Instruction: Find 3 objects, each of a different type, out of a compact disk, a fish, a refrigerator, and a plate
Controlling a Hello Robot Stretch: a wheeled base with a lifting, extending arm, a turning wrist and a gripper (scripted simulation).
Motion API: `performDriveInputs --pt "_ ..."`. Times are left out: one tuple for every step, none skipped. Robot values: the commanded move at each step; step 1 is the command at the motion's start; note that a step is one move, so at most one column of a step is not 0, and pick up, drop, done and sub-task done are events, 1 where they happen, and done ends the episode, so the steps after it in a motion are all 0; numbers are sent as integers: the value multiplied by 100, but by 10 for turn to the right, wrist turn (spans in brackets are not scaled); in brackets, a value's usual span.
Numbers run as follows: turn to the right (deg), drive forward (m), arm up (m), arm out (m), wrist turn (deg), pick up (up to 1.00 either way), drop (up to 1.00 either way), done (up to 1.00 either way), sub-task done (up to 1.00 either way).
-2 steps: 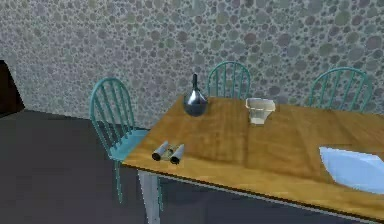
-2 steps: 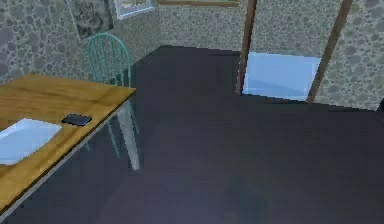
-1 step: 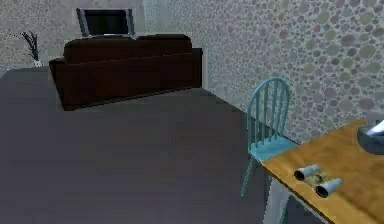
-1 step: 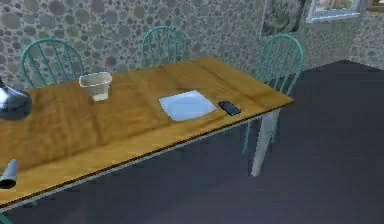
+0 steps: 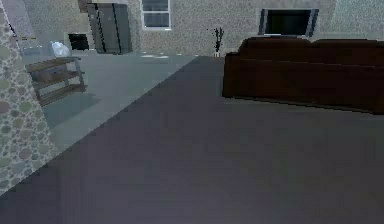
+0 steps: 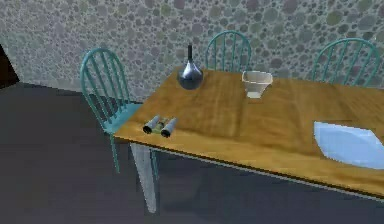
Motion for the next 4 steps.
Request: performDriveInputs --pt "-180 0 0 0 0 0 0 0 0" --pt "0 100 0 0 0 0 0 0 0" --pt "0 100 0 0 0 0 0 0 0" --pt "0 100 0 0 0 0 0 0 0"
